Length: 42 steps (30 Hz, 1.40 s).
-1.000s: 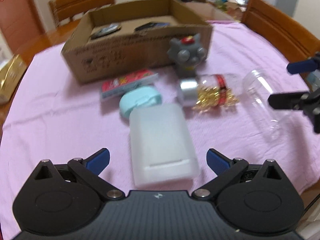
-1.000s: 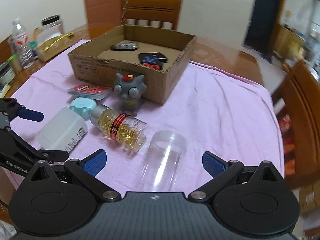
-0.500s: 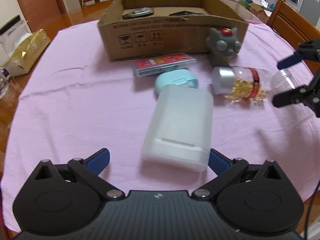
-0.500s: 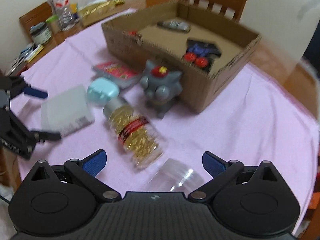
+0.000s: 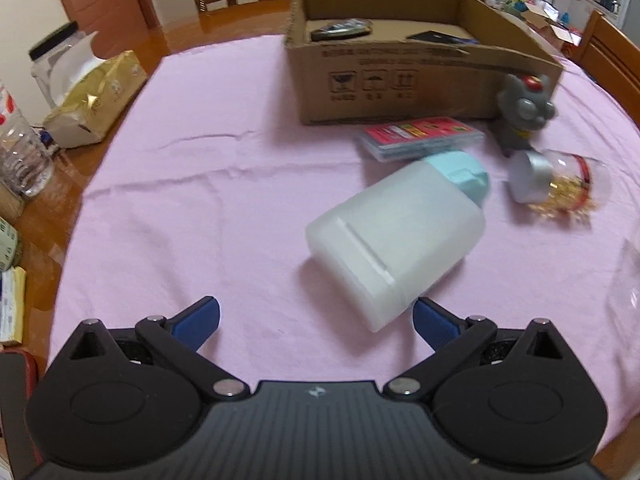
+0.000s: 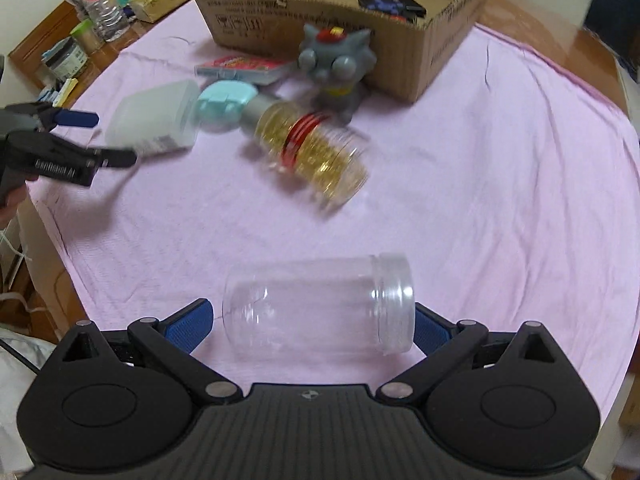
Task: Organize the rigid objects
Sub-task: 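Grasp the white plastic box with the left tool while the right tool grasps the clear jar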
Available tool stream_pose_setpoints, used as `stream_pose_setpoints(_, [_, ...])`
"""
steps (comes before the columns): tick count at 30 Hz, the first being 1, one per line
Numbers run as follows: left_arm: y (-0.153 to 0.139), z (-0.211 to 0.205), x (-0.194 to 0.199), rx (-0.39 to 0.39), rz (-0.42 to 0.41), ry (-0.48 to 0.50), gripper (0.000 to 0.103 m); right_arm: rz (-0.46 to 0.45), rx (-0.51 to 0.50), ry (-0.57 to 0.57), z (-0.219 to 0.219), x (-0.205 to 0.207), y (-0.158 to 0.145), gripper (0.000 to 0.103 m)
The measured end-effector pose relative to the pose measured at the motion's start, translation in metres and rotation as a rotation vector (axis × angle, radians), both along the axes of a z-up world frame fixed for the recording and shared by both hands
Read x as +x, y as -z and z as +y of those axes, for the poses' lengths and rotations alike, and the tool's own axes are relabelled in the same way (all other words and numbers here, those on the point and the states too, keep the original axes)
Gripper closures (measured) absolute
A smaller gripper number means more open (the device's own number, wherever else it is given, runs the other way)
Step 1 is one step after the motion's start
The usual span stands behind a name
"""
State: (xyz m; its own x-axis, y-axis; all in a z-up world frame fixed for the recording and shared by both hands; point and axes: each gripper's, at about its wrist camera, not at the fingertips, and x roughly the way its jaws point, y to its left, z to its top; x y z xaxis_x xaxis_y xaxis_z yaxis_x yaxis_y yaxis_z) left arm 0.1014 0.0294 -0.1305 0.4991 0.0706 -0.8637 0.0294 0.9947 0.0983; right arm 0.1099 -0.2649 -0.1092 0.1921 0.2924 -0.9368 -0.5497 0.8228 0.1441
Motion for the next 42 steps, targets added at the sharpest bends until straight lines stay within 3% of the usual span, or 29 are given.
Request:
stream_pose_setpoints(5, [0.000,0.008,0.011,0.005,-0.025,-0.028,0.001,-0.006,-0.024,0.071,0.018,-0.022,0.008,0.000])
stream_pose_setpoints(12, [-0.013,-0.009,0.013,-0.159,-0.049,0.031,0.001,-0.064,-0.146,0.154,0.042,-0.033,0.028,0.000])
stream_pose_setpoints(21, [-0.005,-0.026,0.046,-0.123,-0.037,-0.064,0.001,-0.070,-0.146,0.200,0.047,-0.033,0.030,0.000])
stream_pose_setpoints(24, [-0.003,-0.026,0.052,-0.109,-0.022,-0.082,0.009,-0.073,-0.145,0.204,0.045,-0.034,0.028,0.000])
stream_pose_setpoints(27, [-0.004,-0.022,0.051,-0.140,-0.023,-0.067,0.014,-0.069,-0.147,0.206,0.046,-0.032,0.029,0.000])
stream_pose_setpoints(34, [-0.007,-0.019,0.037,-0.100,0.004,0.080,0.017,-0.067,-0.148,0.206,0.047,-0.031,0.029,0.000])
stream_pose_setpoints(39, [-0.011,-0.018,0.030,-0.099,-0.006,0.079,0.008,-0.050,-0.137,0.193,0.049,-0.030,0.026,0.000])
stream_pose_setpoints(42, [-0.012,-0.018,0.031,-0.108,-0.004,0.066,0.008,-0.056,-0.137,0.187,0.051,-0.032,0.021,0.000])
